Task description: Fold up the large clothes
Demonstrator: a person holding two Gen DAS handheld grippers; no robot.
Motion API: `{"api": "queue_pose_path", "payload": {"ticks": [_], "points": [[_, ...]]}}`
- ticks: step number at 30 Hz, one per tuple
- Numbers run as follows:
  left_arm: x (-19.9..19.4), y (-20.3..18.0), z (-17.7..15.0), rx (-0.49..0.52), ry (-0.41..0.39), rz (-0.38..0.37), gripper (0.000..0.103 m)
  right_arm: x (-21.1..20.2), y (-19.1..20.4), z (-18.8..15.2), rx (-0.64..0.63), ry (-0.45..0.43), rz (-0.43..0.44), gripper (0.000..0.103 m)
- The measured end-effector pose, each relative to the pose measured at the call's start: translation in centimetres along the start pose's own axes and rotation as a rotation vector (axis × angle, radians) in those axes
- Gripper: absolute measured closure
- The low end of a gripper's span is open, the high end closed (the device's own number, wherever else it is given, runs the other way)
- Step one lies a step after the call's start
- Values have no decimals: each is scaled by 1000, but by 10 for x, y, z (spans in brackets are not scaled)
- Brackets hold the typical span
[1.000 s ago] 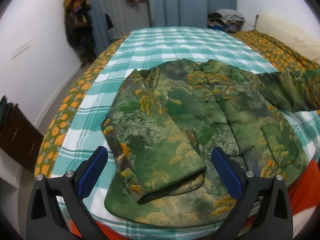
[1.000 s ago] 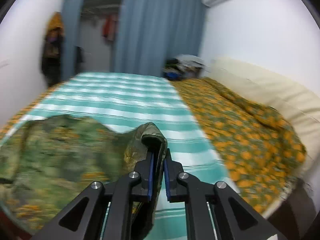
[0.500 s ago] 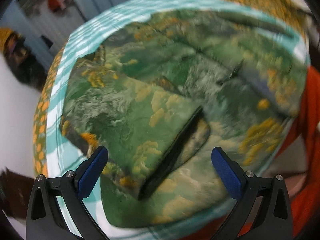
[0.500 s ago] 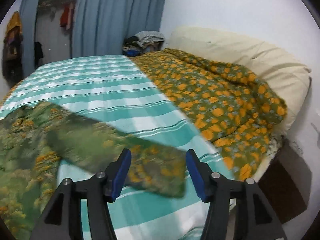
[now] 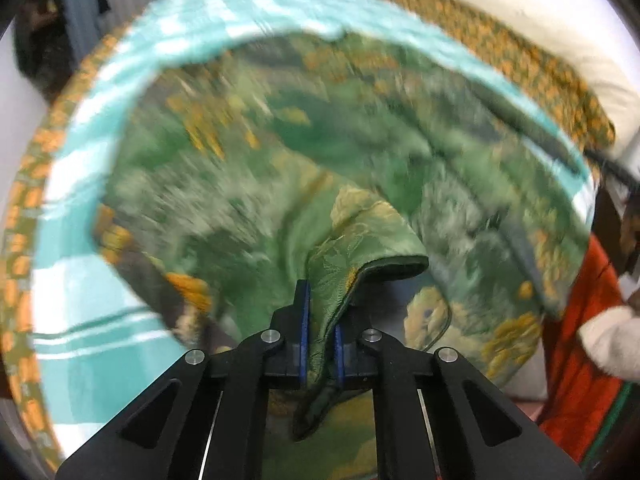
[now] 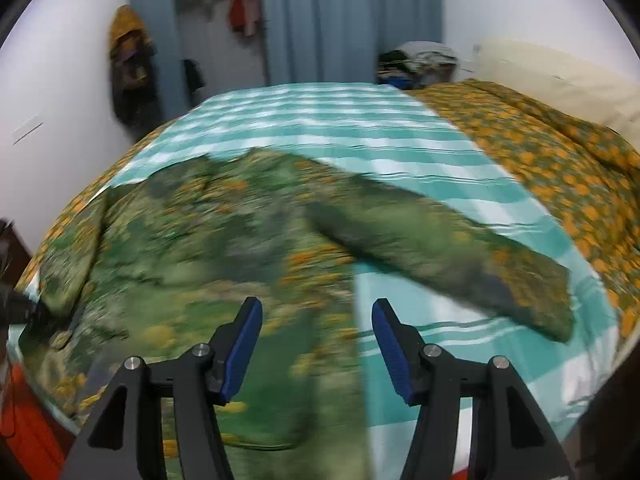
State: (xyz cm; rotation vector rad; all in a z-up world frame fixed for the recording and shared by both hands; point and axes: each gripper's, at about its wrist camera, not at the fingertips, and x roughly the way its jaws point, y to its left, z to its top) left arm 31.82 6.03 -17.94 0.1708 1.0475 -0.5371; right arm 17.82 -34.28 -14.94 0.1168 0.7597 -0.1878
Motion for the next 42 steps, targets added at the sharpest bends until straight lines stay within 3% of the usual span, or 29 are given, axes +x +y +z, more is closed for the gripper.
{"api": "queue_pose_path", "payload": {"ticks": [6,11,13,16,17,19,20,22,24,28,32,33,35,37,38,39,42], "points": [[-100,88,6,-215,-208,198,95,-15,26,0,-68,-32,28,45],[-122,177,-22,-464,-228,383,93,-17,23,2,-68,-41,22,45],[-124,207,-39,-569,-219,462,84,-15,21,2,-64,-34,18,45],[-123,225,-59,-668,-219,528,80,-16,14,1,-58,-27,15,45],[-124,226,-67,-703,-223,520,77,-17,11,1,-60,-25,6,45],[-125,221,-78,-718,-228,495,58,-18,1,0,-67,-14,-15,45],[-125,217,-82,-710,-226,479,54,-17,-3,-2,-69,-1,-20,42],[-115,190,-88,-661,-207,399,39,-10,-21,-8,-68,65,-23,34],[-104,161,-93,-603,-173,291,31,1,-35,-16,-66,144,-24,31],[-42,98,-87,-482,-35,88,29,22,-61,-39,-41,290,-13,31],[7,57,-78,-376,87,25,29,35,-77,-60,48,401,86,31],[17,50,-77,-364,114,8,30,38,-78,-65,61,417,121,31],[29,43,-76,-355,149,-5,45,44,-75,-73,75,460,189,31],[33,40,-77,-336,163,-1,81,48,-69,-79,66,495,224,32],[33,38,-78,-324,163,-2,83,48,-64,-79,51,492,234,56],[28,34,-82,-315,156,-6,87,46,-59,-78,28,476,223,87],[12,29,-86,-290,130,-23,89,38,-53,-74,3,452,197,89]]}}
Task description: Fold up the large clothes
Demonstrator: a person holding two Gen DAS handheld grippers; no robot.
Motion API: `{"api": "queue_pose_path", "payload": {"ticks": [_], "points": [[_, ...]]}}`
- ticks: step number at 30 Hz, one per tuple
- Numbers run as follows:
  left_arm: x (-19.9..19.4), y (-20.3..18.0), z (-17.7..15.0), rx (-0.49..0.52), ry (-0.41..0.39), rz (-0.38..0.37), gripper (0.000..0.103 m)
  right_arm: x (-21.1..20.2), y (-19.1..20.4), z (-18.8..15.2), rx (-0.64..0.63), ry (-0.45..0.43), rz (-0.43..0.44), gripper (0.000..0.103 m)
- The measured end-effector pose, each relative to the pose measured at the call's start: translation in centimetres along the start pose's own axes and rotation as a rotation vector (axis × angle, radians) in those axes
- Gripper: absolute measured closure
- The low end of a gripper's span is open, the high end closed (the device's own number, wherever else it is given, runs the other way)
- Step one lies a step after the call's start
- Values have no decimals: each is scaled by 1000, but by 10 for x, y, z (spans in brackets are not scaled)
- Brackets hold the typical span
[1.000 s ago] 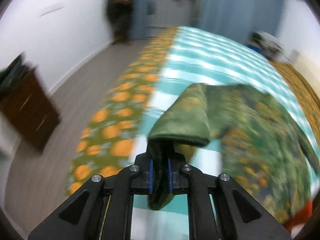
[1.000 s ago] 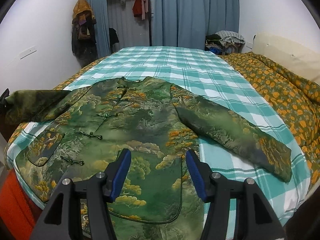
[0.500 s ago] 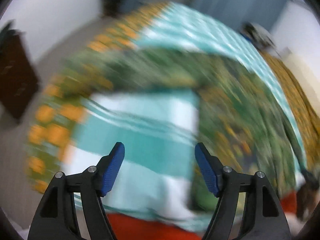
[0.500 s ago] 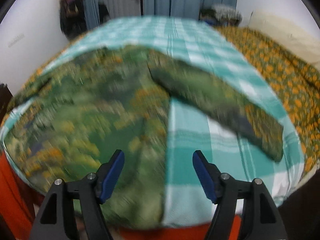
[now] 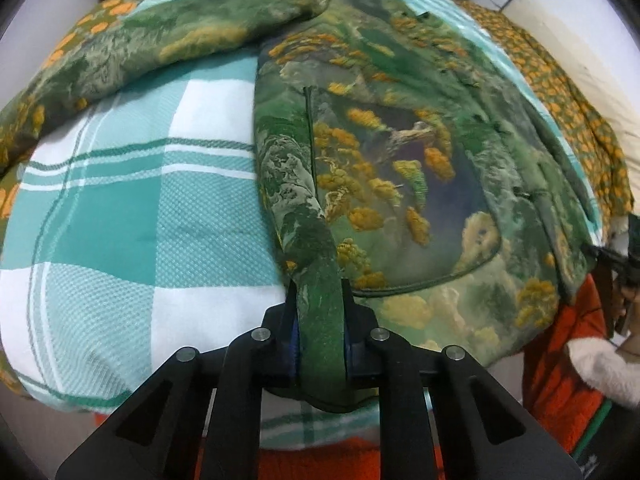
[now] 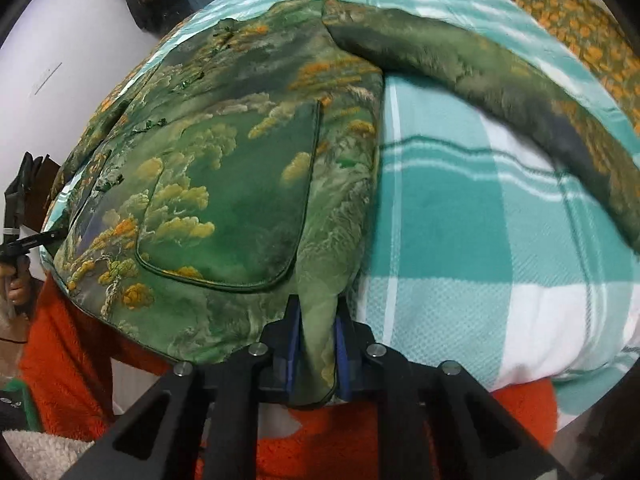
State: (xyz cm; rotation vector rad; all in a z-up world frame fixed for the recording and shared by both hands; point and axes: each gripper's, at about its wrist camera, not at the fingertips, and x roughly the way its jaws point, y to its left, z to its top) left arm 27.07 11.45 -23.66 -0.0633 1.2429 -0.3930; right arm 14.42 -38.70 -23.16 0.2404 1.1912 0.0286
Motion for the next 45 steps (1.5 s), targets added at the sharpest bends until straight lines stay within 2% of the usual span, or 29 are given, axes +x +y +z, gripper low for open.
{"api": "queue_pose_path", "payload": {"ticks": [4,6,8,11,12,16,18,19,22,24,26,29,32,34,35,36,38,41,45], "points": [[-9,-7,-12,32,-2,-4,89,-19,6,-7,-38,-35,-50,90],[-7,-10,-19,47,6,17,89,-24,3,-6,-40,-35,-65,90],[-8,-9,-19,48,-5,44,83,-22,3,-7,-51,-36,-88,89],[-17,-9,-8,31,-23,81,69,-18,-2,1,-41,-50,-96,81],[-28,-7,-5,34,-47,89,60,-20,-6,3,-25,-56,-94,72],[-73,-11,14,50,-194,108,22,-45,-29,18,55,-166,-107,56],[-91,-16,30,33,-284,121,15,-59,-53,26,129,-223,-130,47],[-98,-17,39,13,-336,122,11,-65,-72,31,188,-261,-136,46],[-106,-26,62,-66,-479,83,7,-68,-137,36,410,-347,-142,43],[-105,-29,72,-146,-563,69,6,-59,-179,33,583,-364,-132,43],[-96,-37,80,-190,-573,53,6,-44,-220,22,778,-398,-72,43],[-77,-57,85,-175,-560,58,6,-23,-265,6,1012,-461,-20,43],[-57,-75,79,-99,-496,79,6,-14,-291,-2,1145,-566,1,43],[-40,-88,72,-40,-405,106,3,-12,-298,0,1184,-605,5,44],[-33,-91,70,-28,-361,107,3,-12,-298,6,1172,-599,-12,53],[-28,-95,65,-21,-330,103,2,-13,-295,12,1145,-591,-39,76],[-22,-98,59,4,-309,123,3,-25,-279,30,1039,-592,-121,89],[-20,-107,52,55,-310,191,2,-61,-232,58,807,-659,-166,92],[-17,-112,51,73,-306,195,2,-105,-134,92,435,-733,-176,93]]}}
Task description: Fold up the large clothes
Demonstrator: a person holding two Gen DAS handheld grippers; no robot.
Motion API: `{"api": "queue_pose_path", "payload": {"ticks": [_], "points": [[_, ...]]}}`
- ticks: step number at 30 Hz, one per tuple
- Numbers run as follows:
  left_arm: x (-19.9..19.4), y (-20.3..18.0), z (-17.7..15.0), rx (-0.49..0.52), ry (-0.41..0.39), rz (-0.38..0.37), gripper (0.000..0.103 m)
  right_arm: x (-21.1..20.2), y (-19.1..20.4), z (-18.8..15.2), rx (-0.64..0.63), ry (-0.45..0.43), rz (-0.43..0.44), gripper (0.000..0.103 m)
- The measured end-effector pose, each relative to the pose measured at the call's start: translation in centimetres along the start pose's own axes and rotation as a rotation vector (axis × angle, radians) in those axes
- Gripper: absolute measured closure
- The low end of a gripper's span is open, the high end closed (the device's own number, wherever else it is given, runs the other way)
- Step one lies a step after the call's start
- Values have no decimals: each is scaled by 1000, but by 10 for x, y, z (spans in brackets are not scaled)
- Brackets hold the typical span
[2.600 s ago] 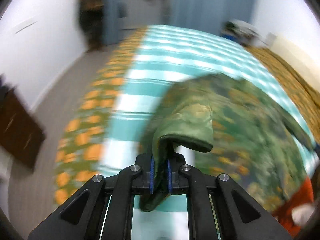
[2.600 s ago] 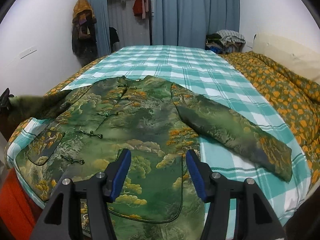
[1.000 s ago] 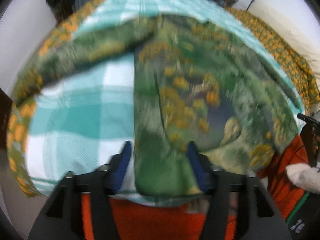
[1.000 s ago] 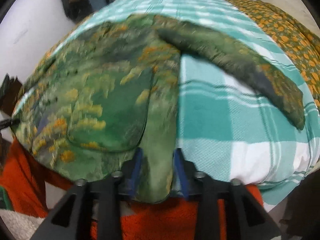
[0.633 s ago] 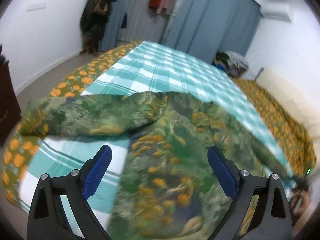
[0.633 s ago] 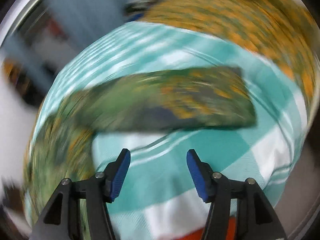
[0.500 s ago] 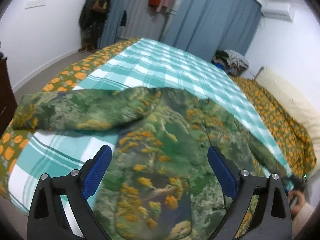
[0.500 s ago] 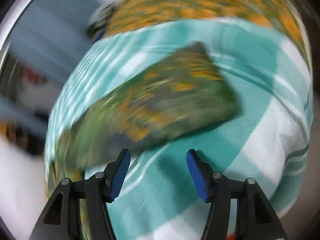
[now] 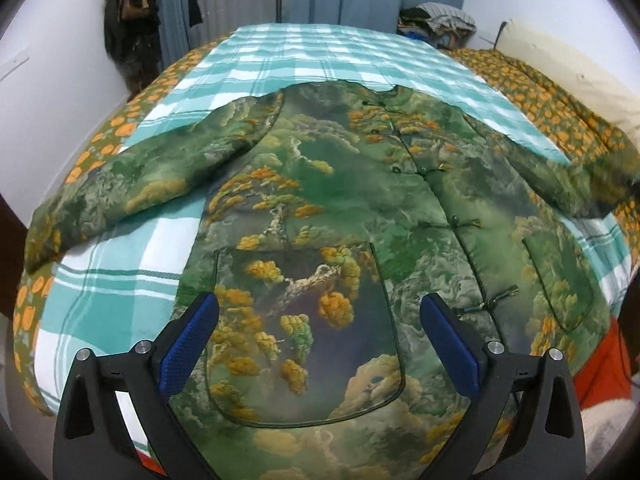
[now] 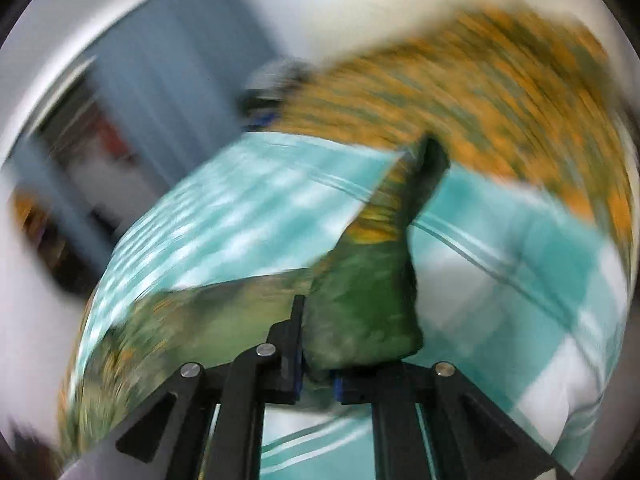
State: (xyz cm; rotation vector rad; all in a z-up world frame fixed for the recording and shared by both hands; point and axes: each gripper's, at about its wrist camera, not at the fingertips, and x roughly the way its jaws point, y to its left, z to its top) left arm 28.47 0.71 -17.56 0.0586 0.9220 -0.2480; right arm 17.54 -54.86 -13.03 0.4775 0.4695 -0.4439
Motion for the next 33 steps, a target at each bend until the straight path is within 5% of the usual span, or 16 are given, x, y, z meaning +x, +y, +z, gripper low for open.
{"api": "queue_pose_path", "payload": {"ticks": [6,14,16,19,21,22,28,32,33], "points": [[-1,-3,7,-44,-11,-23,3,-54,154,-37,-429,-47,198,93],[-3,-8,-3,-57,11,-37,3,-26,264,-181,-770,144,322,93],[-5,-11,-3,-45,3,-44,3,-18,271,-207,-814,184,309,92],[-6,-19,-1,-31,-3,-77,3,-9,268,-223,-848,272,311,78],[-2,-25,3,-44,10,-137,3,-13,259,-226,-849,319,349,41],[0,-27,5,-53,15,-166,3,-19,256,-226,-842,332,374,36],[31,-69,20,-51,144,-448,3,-45,240,-223,-781,365,404,35],[69,-105,25,-17,224,-461,7,-53,225,-216,-688,365,380,34],[77,-112,26,-17,232,-448,21,-54,222,-215,-673,364,379,34]]}}
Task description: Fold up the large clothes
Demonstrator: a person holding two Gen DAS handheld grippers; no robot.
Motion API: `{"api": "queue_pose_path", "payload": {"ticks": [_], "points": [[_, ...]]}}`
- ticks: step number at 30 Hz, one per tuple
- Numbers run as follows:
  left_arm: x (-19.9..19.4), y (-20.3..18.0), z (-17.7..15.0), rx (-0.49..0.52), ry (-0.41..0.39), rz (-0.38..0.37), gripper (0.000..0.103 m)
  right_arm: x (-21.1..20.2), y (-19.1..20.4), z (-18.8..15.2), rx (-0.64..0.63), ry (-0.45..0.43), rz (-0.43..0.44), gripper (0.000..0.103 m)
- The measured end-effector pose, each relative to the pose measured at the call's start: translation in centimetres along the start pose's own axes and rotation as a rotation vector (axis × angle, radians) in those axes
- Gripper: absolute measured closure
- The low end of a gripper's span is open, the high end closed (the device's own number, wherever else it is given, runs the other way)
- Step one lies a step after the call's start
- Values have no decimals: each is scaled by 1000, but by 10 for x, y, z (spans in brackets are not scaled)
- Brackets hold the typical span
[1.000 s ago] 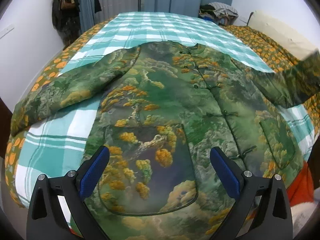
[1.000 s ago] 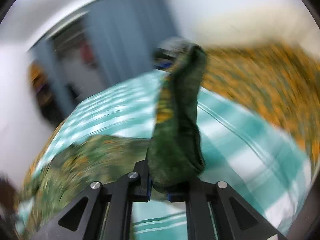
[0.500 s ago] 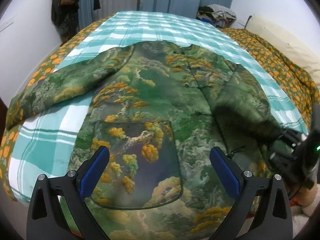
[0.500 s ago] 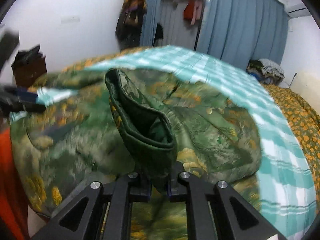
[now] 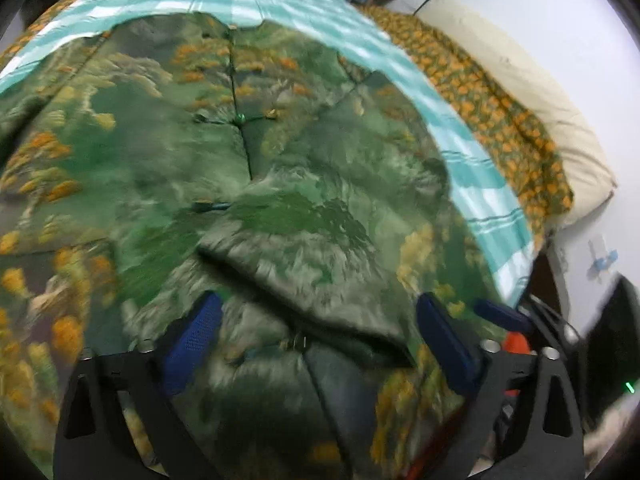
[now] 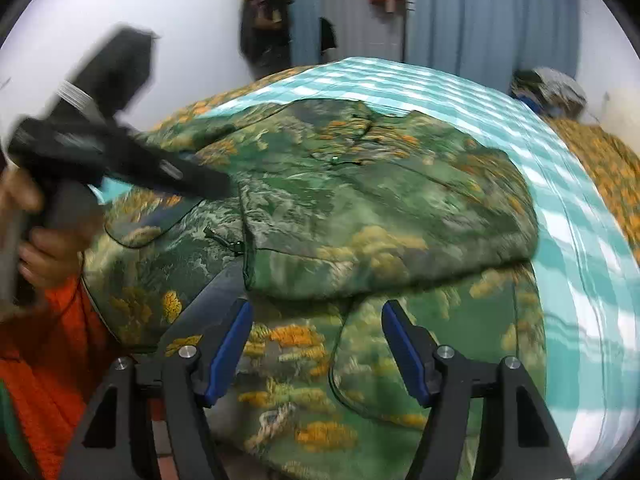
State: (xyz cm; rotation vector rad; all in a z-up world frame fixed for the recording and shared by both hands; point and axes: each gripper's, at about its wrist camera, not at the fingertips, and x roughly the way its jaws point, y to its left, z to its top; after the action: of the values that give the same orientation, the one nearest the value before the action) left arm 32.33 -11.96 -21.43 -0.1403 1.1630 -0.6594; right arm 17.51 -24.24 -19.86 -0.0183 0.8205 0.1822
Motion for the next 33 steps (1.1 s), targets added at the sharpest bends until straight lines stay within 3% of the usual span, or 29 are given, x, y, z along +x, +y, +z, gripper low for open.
{"api": "queue_pose_path", "payload": {"ticks": [1,2,4,6,11,16,24,33], "points": [[9,-2,4,-10,13,19,35,-1,-1,-1,7,-4,-2,34],[15,-2,6,-18,20,41,43,-2,-2,-1,7,-8,-7,34],[23,-1,11,-38,36,112,79,-5,-3,0,2,-21,-17,34],[20,5,13,-80,52,109,91,-8,-3,1,3,-37,-16,34],[-14,-2,19,-15,13,130,94,-8,-12,4,42,-59,-19,34],[-43,4,63,63,-74,206,95,-10,-32,6,110,-75,-29,34],[-24,67,128,17,-136,345,94,1,-96,42,198,-96,-81,34],[10,96,137,-36,-166,409,94,81,-181,120,269,-44,-146,34]]}}
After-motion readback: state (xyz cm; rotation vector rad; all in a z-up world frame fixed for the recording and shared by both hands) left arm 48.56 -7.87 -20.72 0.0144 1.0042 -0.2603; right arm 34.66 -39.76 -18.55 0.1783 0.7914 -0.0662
